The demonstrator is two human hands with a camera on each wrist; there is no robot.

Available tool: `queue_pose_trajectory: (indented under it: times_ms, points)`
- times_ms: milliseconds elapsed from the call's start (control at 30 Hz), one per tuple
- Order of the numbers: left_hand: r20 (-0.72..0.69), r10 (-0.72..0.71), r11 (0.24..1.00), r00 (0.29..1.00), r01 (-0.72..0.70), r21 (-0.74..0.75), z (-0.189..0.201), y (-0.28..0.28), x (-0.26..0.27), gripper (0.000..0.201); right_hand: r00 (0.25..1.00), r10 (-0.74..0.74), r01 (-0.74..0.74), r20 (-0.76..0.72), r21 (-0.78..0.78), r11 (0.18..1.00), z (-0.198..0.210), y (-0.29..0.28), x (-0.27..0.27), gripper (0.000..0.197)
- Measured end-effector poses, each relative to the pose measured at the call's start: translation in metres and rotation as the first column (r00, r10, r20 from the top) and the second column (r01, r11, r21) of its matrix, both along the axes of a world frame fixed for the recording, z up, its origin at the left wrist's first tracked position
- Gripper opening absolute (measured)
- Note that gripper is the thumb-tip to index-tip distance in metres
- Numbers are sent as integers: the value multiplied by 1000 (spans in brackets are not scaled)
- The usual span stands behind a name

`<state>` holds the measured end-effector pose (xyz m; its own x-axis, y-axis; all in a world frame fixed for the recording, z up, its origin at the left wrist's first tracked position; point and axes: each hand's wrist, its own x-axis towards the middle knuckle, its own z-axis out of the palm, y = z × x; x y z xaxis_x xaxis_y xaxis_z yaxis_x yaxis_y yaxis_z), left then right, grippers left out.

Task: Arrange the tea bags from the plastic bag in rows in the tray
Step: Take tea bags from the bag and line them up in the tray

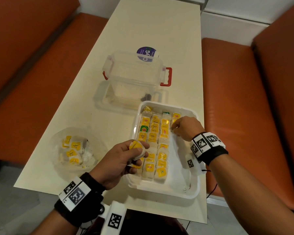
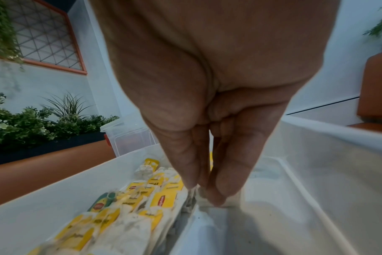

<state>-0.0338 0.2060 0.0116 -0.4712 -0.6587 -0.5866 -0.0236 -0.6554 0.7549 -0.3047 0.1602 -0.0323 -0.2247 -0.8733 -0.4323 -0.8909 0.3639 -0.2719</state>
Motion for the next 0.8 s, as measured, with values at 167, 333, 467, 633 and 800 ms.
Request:
queue_pose_trajectory:
  times_ms: [167, 333, 467, 633, 800]
  points:
    - [11, -9, 999, 1000, 9, -37, -2, 1, -1, 20, 1000, -19, 19, -8, -34, 999, 1, 3, -2, 16]
    - [3, -14, 999, 1000, 14, -47, -1, 0, -4, 10, 1000, -20, 20, -4, 17, 1000, -3, 6, -2, 18]
    - [4, -9, 999, 1000, 10, -52, 1, 1, -5, 1, 999, -24, 23, 21, 19, 1000, -5, 8, 0, 22]
    - [23, 2, 998, 1000, -1, -69, 3, 1, -4, 9, 998, -56, 60, 41, -88, 994, 8, 17, 3, 17]
    - [40, -19, 993, 999, 23, -114, 5, 0, -7, 24, 892, -54, 148, 449, -178, 973, 45, 42, 30, 18]
